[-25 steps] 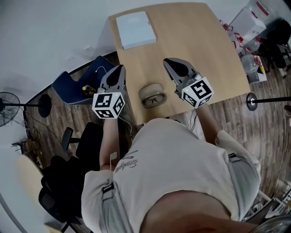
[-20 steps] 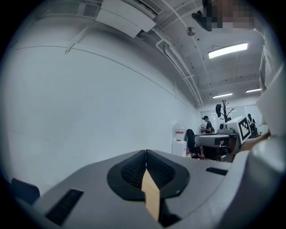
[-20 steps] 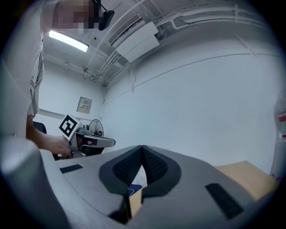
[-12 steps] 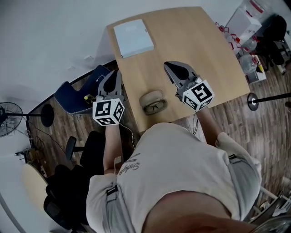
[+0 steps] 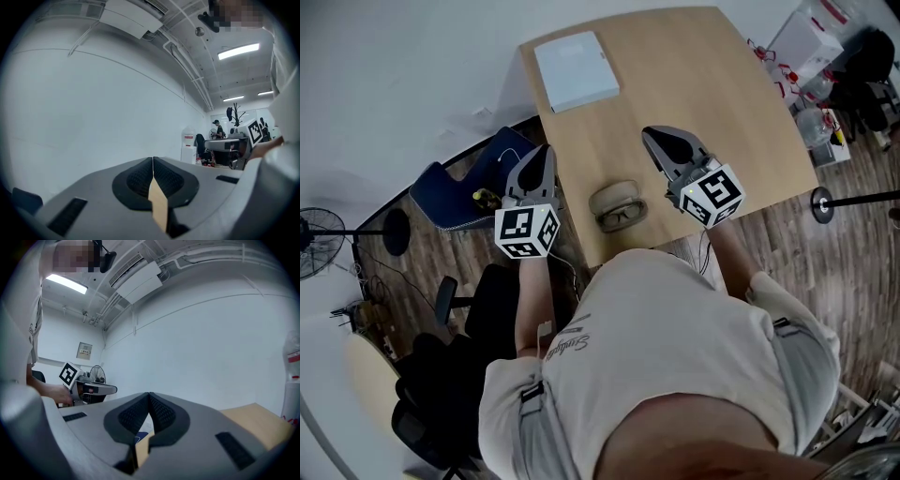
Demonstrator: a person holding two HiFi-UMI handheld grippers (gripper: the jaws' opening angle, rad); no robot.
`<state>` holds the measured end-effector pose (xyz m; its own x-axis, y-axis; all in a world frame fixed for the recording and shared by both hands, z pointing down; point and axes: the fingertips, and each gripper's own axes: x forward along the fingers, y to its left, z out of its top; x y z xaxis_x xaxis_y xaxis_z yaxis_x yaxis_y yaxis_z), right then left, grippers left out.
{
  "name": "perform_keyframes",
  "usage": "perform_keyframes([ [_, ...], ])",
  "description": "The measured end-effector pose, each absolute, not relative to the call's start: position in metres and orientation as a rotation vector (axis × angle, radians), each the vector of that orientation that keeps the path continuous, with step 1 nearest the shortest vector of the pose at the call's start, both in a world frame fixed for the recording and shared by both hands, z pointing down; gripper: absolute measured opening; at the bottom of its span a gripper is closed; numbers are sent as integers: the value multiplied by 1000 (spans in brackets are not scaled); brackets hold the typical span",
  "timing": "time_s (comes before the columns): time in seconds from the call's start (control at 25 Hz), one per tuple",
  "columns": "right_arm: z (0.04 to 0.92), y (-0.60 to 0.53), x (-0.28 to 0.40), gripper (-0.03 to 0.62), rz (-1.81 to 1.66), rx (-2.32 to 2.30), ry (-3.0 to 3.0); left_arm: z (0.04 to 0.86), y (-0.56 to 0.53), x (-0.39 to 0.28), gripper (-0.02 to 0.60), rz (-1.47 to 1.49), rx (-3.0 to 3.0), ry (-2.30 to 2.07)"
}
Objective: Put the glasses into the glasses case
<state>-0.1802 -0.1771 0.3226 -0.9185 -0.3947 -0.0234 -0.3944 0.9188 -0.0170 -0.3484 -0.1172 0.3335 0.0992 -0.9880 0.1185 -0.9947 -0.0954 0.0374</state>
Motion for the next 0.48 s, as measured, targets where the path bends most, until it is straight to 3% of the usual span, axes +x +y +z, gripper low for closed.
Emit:
perform_keyframes([
  [0.48,330,-184,-178,-6,-41,-661,3045,338,-122,-347,15,69,2253,-1987],
])
